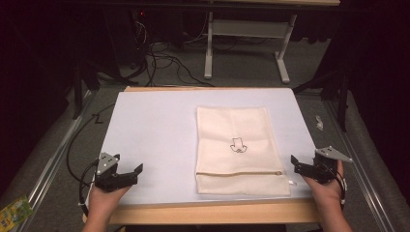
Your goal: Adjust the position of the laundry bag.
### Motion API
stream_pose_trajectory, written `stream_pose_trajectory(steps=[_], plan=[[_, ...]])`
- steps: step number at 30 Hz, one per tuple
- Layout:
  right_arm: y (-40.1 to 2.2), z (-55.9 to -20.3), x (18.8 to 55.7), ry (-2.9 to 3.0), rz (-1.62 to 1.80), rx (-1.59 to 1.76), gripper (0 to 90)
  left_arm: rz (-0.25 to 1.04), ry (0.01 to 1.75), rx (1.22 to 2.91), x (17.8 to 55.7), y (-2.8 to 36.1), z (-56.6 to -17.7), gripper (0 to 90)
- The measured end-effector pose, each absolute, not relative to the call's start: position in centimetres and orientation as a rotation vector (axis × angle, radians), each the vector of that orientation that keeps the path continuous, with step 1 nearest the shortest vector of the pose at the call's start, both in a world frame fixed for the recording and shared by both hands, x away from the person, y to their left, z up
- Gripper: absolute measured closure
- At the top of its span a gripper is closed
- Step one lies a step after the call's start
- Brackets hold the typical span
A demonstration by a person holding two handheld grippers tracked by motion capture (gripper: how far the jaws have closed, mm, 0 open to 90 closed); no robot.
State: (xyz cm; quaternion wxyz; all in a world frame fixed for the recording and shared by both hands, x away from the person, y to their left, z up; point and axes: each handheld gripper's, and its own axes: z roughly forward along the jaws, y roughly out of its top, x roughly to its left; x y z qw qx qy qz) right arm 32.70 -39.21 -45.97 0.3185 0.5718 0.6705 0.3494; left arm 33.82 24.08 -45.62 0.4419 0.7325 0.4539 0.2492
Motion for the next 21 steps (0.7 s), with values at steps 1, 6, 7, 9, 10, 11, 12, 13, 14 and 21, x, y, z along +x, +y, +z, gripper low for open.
stream_pose_trajectory(steps=[1,6,7,9,10,11,12,13,14,21], plan=[[-39.3,-45.9,32.5,1.76,0.916,1.5,4.6,0.616,1.121,1.822,33.8,23.9,-45.5,6.8],[-39.3,-45.4,31.9,1.753,0.941,1.483,4.3,0.603,1.095,1.848,33.8,23.3,-45.6,6.5],[-39.2,-45.3,31.9,1.756,0.944,1.478,4.2,0.593,1.097,1.85,33.9,23.3,-45.7,6.4],[-39.0,-45.2,31.9,1.758,0.941,1.468,4.0,0.579,1.099,1.858,34.0,23.2,-45.7,6.4],[-39.0,-45.1,31.8,1.758,0.946,1.465,3.9,0.581,1.109,1.861,34.1,23.0,-45.7,6.4],[-39.0,-45.1,31.8,1.758,0.946,1.465,3.9,0.581,1.109,1.861,34.1,23.0,-45.7,6.1],[-38.9,-45.0,31.8,1.757,0.951,1.463,4.0,0.568,1.122,1.853,34.1,22.9,-45.6,6.1],[-38.7,-44.9,31.6,1.764,0.96,1.455,4.0,0.552,1.118,1.835,34.2,22.4,-45.6,6.0],[-38.6,-44.9,31.6,1.767,0.962,1.454,4.0,0.554,1.114,1.836,34.2,22.2,-45.6,6.1],[-38.6,-44.8,31.6,1.768,0.99,1.458,6.1,0.462,1.058,1.858,35.1,18.3,-45.5,7.5]])
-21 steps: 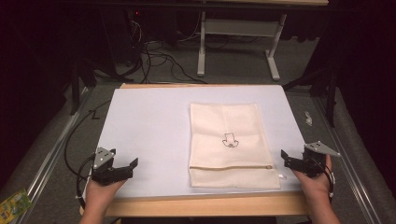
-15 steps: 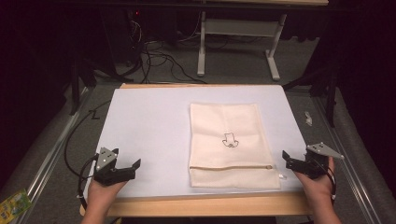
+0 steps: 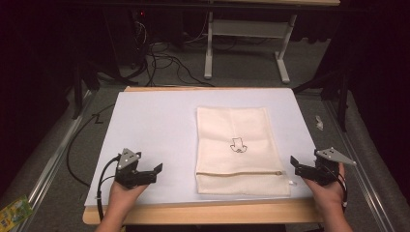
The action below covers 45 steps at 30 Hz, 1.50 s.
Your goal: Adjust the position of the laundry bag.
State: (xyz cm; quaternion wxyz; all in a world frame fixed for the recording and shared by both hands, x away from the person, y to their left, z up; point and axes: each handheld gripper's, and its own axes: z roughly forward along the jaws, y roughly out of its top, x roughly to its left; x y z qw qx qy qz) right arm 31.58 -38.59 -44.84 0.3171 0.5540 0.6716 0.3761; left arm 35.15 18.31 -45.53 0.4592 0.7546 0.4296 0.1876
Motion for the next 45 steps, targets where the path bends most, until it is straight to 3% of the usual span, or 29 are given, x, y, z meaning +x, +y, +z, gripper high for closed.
stream_pose_trajectory(steps=[6,12,16,18,21,22,24,30,39,42,45], plan=[[-38.5,-45.0,31.4,1.778,1.007,1.462,8.6,0.387,1.022,1.928,36.9,13.9,-45.6,10.1],[-38.7,-45.2,31.6,1.805,1.029,1.455,12.4,0.299,1.042,1.937,40.4,7.9,-46.2,34.1],[-38.7,-45.1,31.4,1.807,1.042,1.445,14.3,0.18,1.083,1.991,42.1,3.5,-47.7,40.8],[-38.6,-45.1,31.4,1.807,1.047,1.441,15.0,0.198,1.099,2.011,42.2,2.9,-47.9,45.8],[-38.6,-45.2,31.5,1.813,1.058,1.443,17.8,0.289,1.112,2.019,42.1,2.3,-47.9,66.2],[-38.6,-45.2,31.4,1.818,1.07,1.446,21.1,0.299,1.107,2.026,42.1,2.4,-47.9,77.5],[-38.4,-45.3,31.5,1.846,1.112,1.432,27.5,0.318,1.101,2.03,42.1,2.6,-47.8,86.5],[-37.6,-45.1,31.2,1.887,1.128,1.379,34.7,0.379,1.109,2.025,41.7,4.6,-47.7,88.1],[-37.2,-45.2,31.2,1.895,1.11,1.366,34.9,0.394,1.203,1.981,40.9,9.4,-47.4,87.1],[-37.1,-45.1,31.1,1.897,1.112,1.366,35.5,0.401,1.245,1.955,40.6,11.4,-47.3,82.2],[-36.9,-44.9,30.9,1.895,1.118,1.365,35.4,0.46,1.248,1.908,40.0,12.5,-46.7,66.0]])
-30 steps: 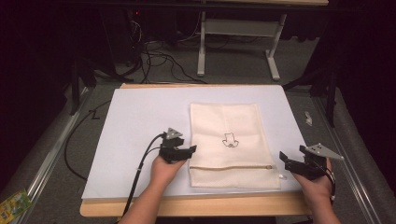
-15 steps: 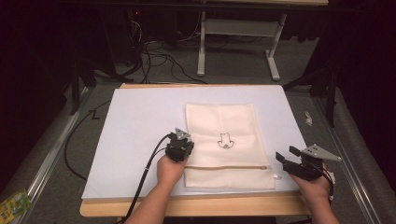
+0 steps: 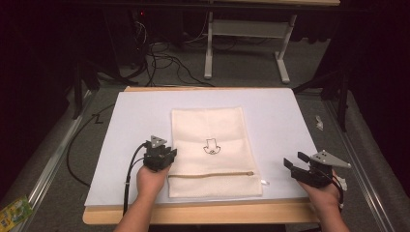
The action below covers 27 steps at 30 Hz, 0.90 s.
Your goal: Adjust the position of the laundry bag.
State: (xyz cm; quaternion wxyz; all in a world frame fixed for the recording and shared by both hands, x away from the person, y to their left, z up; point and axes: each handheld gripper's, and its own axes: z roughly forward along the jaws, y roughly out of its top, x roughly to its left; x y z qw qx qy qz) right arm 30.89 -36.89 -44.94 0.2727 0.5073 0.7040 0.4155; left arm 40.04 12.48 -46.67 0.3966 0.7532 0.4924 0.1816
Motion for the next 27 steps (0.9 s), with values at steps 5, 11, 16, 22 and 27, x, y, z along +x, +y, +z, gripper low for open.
stream_pose_trajectory(steps=[5,11,16,22,27], plan=[[-36.8,-44.8,30.7,1.889,1.127,1.366,35.3,0.505,1.196,1.873,38.5,14.5,-45.1,46.2],[-36.9,-44.9,30.9,1.887,1.13,1.371,35.1,0.493,1.131,1.924,35.5,16.8,-45.3,36.9],[-36.5,-45.0,31.1,1.91,1.128,1.374,41.2,0.36,1.147,1.898,34.4,17.8,-46.1,36.1],[-34.8,-45.1,31.1,2.008,1.104,1.383,42.3,0.392,1.111,1.884,34.4,17.3,-46.0,34.2],[-33.6,-45.2,31.0,2.065,1.104,1.374,48.3,0.428,1.075,1.87,34.2,17.4,-45.7,35.7]])
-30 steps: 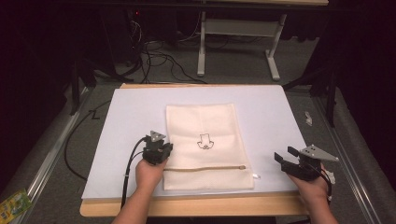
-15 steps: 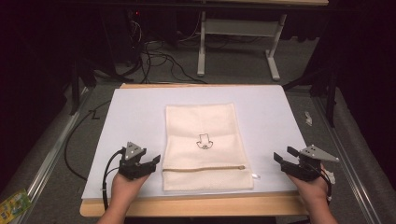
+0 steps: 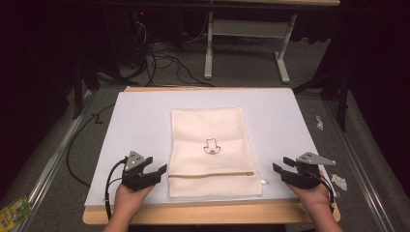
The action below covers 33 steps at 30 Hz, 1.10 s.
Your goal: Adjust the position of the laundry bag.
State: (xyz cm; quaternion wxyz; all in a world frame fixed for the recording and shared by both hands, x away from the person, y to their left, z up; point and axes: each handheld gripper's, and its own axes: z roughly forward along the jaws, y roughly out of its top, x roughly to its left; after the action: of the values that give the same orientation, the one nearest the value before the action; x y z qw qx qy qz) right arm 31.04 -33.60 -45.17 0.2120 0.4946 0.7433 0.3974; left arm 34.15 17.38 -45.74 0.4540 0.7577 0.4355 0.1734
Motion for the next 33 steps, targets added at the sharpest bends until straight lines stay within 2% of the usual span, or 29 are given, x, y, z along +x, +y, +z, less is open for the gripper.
stream_pose_trajectory(steps=[9,23,33], plan=[[-29.9,-45.8,31.1,2.164,1.062,1.341,55.9,0.445,1.062,1.848,34.1,17.5,-45.6,36.4],[-28.4,-46.5,31.4,2.221,1.045,1.384,64.6,0.416,1.054,1.87,34.2,17.3,-45.3,36.0],[-27.5,-47.3,31.8,2.259,0.988,1.405,61.1,0.414,1.044,1.884,34.3,17.1,-45.5,35.6]])
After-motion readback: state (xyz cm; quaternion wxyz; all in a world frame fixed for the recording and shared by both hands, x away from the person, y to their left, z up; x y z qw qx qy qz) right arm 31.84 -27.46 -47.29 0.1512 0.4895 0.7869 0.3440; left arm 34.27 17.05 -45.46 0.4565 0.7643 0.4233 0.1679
